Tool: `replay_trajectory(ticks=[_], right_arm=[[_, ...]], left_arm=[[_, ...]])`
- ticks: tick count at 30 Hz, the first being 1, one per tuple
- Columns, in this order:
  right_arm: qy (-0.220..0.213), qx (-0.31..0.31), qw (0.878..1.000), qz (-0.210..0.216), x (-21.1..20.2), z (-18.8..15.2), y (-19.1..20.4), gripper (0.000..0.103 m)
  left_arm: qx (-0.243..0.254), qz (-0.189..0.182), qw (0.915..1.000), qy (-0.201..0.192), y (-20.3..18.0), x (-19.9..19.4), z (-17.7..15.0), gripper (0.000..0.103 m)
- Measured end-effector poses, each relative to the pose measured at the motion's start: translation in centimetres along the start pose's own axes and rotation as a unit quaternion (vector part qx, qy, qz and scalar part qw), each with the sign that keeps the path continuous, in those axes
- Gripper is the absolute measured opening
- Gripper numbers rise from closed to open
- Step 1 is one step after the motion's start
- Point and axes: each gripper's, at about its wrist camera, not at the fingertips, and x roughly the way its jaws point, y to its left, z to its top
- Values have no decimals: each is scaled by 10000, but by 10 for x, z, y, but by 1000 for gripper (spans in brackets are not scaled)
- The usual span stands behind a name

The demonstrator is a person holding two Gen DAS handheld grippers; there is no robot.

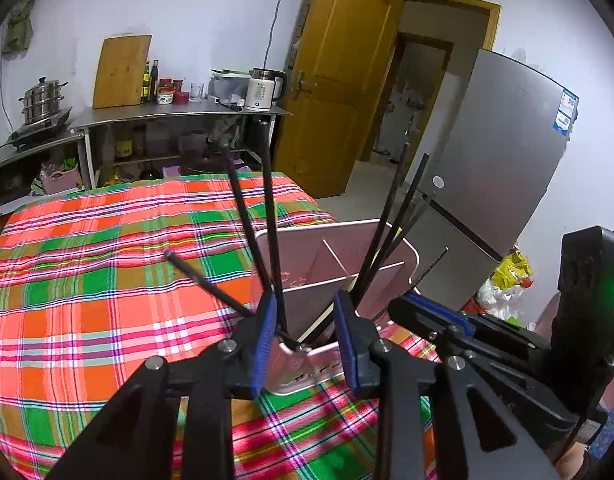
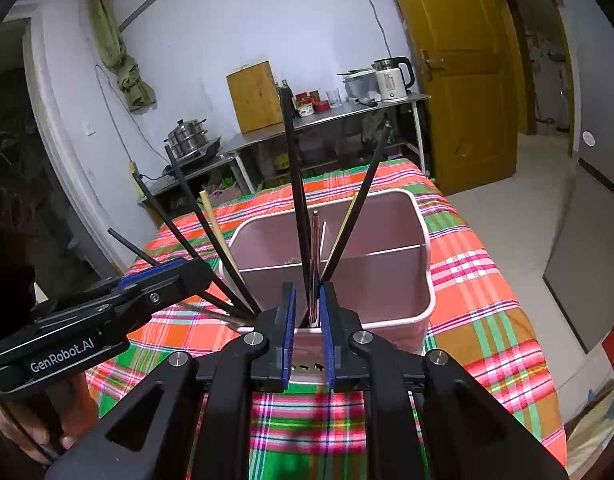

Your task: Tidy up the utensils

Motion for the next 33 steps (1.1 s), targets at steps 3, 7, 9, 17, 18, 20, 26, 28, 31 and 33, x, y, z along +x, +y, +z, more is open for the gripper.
replay_trajectory(ticks=[3,7,9,17,18,20,26,28,31,33], right_arm=[[-19,-17,10000,-17,-6,-3,2,13],[-56,-61,10000,-44,-15,-6,5,13],[-79,-63,9999,-47,-20,-8,5,13],[-187,-119,9997,-77,-36,-12,7,13],[-197,-136,9997,-81,-38,-12,8,13],[-210,-171,9996,-93,-42,-15,11,14],[-233,-319,9992,-98,-53,-27,20,14],[-242,-374,9990,-101,-57,-33,23,14],[-254,-469,9985,-99,-64,-41,28,14],[-250,-523,9982,-123,-67,-48,31,15]], left_arm=[[-15,18,10000,-6,3,-5,-3,32],[-20,28,10000,-22,3,-11,-8,32],[-12,35,10000,-24,2,-14,-12,32],[-12,64,10000,-25,0,-23,-28,35],[-7,68,10000,-35,0,-26,-29,35],[10,81,9999,-61,-3,-30,-33,36],[129,136,9997,-182,-8,-46,-46,42],[149,138,9996,-207,-10,-51,-52,44],[224,168,9993,-248,-14,-56,-63,46],[277,190,9991,-270,-17,-58,-71,46]])
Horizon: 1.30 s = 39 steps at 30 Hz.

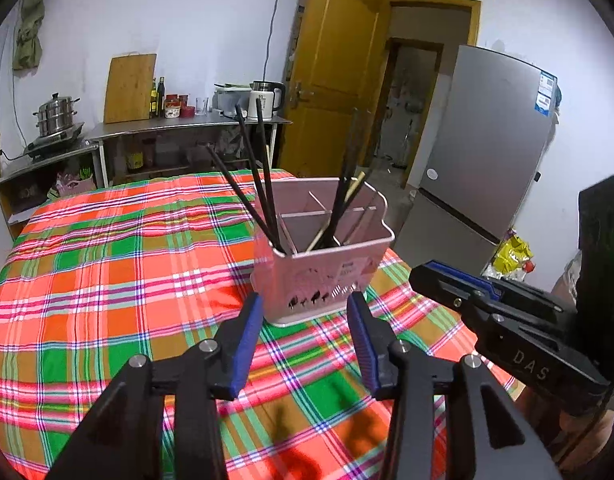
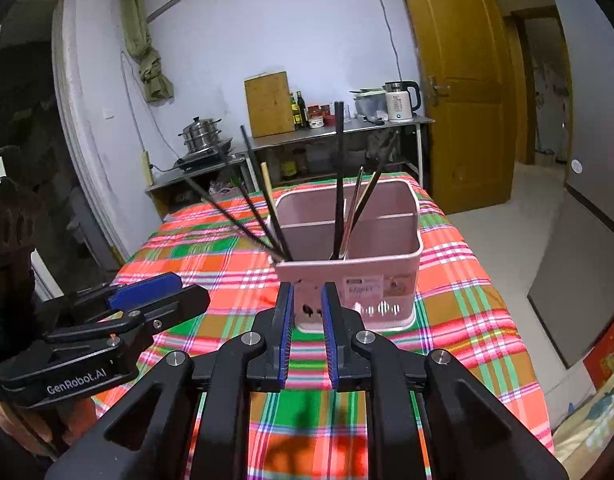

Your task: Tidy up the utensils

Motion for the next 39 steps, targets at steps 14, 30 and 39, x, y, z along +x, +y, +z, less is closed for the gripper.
replay_trajectory(ticks=[14,30,39], right_arm=[[-95,-182,9996,-208,-23,-38,9,15],[-75,-215,9987,-455,-22,-61,7,16],[-25,-232,9986,-467,-19,-63,6,16]], left_arm=[[47,133,9992,-368,-4,-19,-42,46],[-90,304,9985,-449,5,-16,-62,46],[-119,323,9986,-405,5,-15,-65,46]])
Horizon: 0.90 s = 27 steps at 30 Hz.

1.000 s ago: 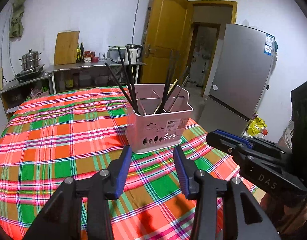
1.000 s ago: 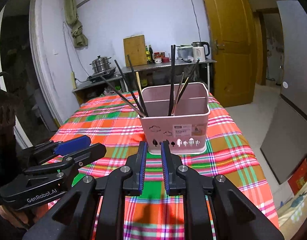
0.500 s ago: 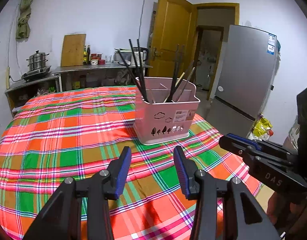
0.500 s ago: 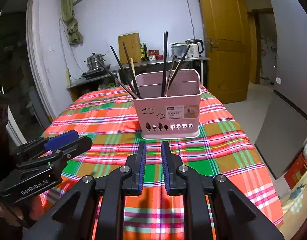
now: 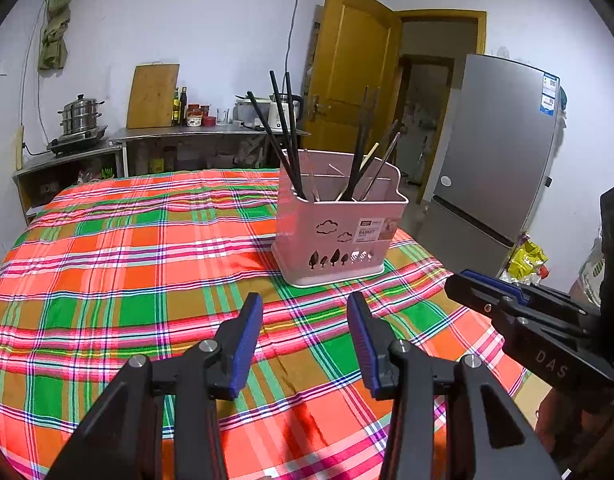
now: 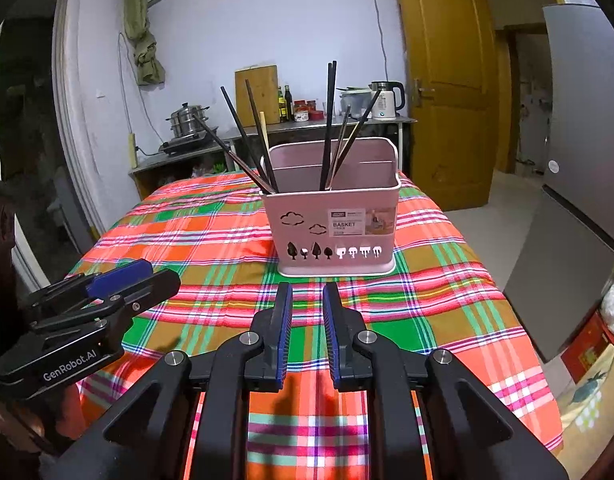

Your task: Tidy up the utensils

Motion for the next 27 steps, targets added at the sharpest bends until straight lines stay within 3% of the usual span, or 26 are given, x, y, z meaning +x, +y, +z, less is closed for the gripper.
replay_trajectory(ticks=[27], right_arm=[[12,-40,10000,12,0,1,4,16]], left_arm=[[32,34,10000,-22,-1,-2,-1,46]])
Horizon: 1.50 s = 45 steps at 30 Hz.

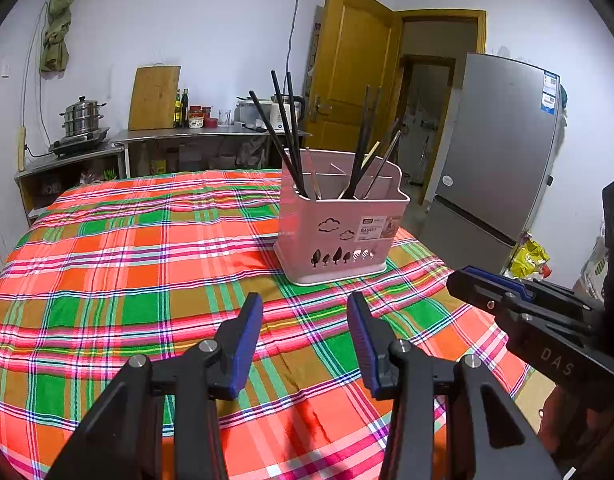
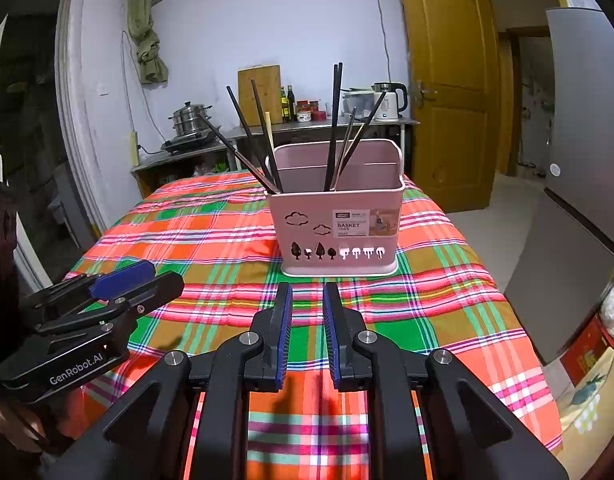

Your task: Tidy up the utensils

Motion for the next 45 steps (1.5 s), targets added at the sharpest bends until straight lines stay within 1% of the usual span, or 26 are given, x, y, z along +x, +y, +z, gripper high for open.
replay_trajectory(ticks=[23,36,45], right_arm=[[3,-15,10000,12,-1,1,-1,16],[10,-20,10000,5,-1,2,-1,16],[13,-23,10000,8,-1,1,-1,16]], left_arm=[[108,-35,9999,9,-6,1,-1,46],[198,40,9998,-1,-10,1,-2,46],[248,10,9997,26,-11,2,-6,46]])
